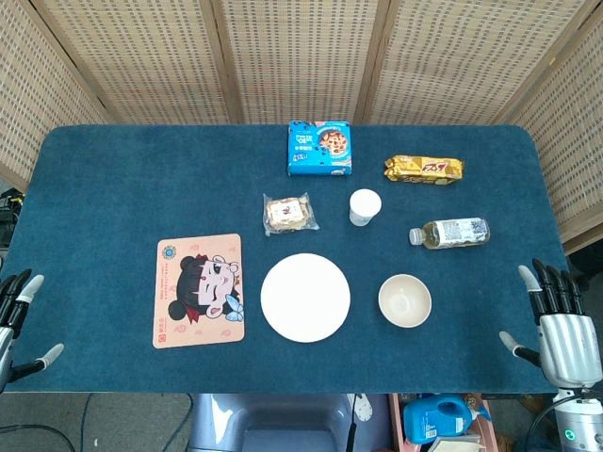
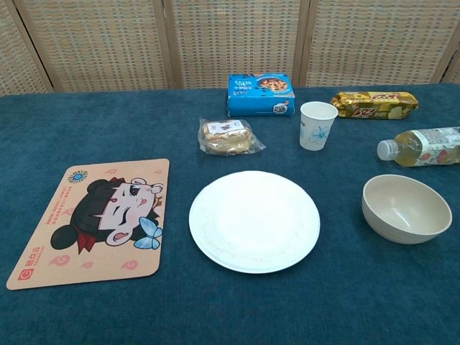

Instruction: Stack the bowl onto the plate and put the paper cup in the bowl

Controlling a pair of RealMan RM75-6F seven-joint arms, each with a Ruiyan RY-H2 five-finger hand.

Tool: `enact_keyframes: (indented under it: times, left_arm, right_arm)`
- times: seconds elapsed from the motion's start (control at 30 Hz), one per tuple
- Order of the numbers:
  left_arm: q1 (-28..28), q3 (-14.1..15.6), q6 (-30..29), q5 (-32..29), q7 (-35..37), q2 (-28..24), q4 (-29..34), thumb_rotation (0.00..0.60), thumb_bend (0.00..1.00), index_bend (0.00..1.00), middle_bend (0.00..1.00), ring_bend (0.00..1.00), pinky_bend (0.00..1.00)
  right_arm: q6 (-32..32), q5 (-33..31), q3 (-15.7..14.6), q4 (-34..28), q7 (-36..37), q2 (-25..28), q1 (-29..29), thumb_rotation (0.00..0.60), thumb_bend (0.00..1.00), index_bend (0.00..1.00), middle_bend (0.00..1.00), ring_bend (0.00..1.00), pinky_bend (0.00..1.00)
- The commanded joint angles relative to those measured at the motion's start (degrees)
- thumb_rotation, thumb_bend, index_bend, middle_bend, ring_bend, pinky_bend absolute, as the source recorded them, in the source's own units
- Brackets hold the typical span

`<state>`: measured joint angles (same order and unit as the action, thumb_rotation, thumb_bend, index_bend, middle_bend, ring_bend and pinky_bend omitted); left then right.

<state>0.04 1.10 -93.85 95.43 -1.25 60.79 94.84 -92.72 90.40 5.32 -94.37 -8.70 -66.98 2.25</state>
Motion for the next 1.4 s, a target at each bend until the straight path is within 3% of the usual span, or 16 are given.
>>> enact_keyframes:
  times: [0.03, 0.37, 0.6, 0.77, 1.1, 1.27, 1.4]
  left_arm:
    - [0.0, 0.0, 0.1, 0.0, -0.1, 0.0, 0.1, 0.6, 0.0, 0.0, 0.0, 0.0, 0.0]
    - [-0.2, -0.1, 0.5, -0.4, 0.0, 0.0, -0.1, 0.6, 0.0, 0.0, 0.0, 0.0, 0.0]
    - [-0.4, -0.6, 1.1, -1.3, -0.1, -0.1, 0.4, 0.6, 0.0, 0.0, 0.0, 0.0, 0.0]
    - [-0.4, -1.0, 1.2, -2.2, -0.5, 0.0, 0.6, 0.6, 0.0, 0.0, 0.0, 0.0, 0.0]
    - [-1.1, -1.8, 3.2, -4.8, 0.0, -0.2, 0.8, 0.6, 0.0, 0.0, 0.0, 0.0, 0.0]
    - [-1.1, -1.9, 3.0, -4.7, 0.6, -0.4, 0.7, 0.6, 0.0, 0.0, 0.0, 0.0, 0.0]
    - [-1.0, -1.8, 2.9, -4.7, 1.0, -0.4, 0.6, 0.6, 0.0, 0.0, 0.0, 0.0, 0.0]
  right_arm:
    - [0.1, 0.0, 0.0, 0.0, 0.0, 0.0, 0.0, 0.6, 0.0, 0.0, 0.0, 0.0, 0.0]
    - [3.2, 0.3, -0.6, 0.3, -1.4, -0.6, 1.6, 0.6, 0.0, 0.0, 0.0, 0.0, 0.0]
    - [15.9, 5.9, -4.5, 5.8, -1.8, -3.0, 8.7, 0.6, 0.0, 0.0, 0.0, 0.0, 0.0]
    - [21.4, 10.1, -6.8, 7.8, 3.2, -4.7, 13.1, 0.6, 0.0, 0.05, 0.0, 0.0, 0.0]
    - [26.9, 10.2, -5.6, 13.9, 0.5, -11.3, 18.2, 0.6, 0.0, 0.13, 0.0, 0.0, 0.0]
    - [29.8, 8.1, -5.0, 15.6, -0.4, -13.4, 19.8, 0.6, 0.07, 0.25, 0.0, 0.0, 0.0]
    - [30.6, 7.0, -5.0, 17.0, -0.4, -14.3, 20.3, 0.6, 0.25, 0.4, 0.0, 0.0, 0.0]
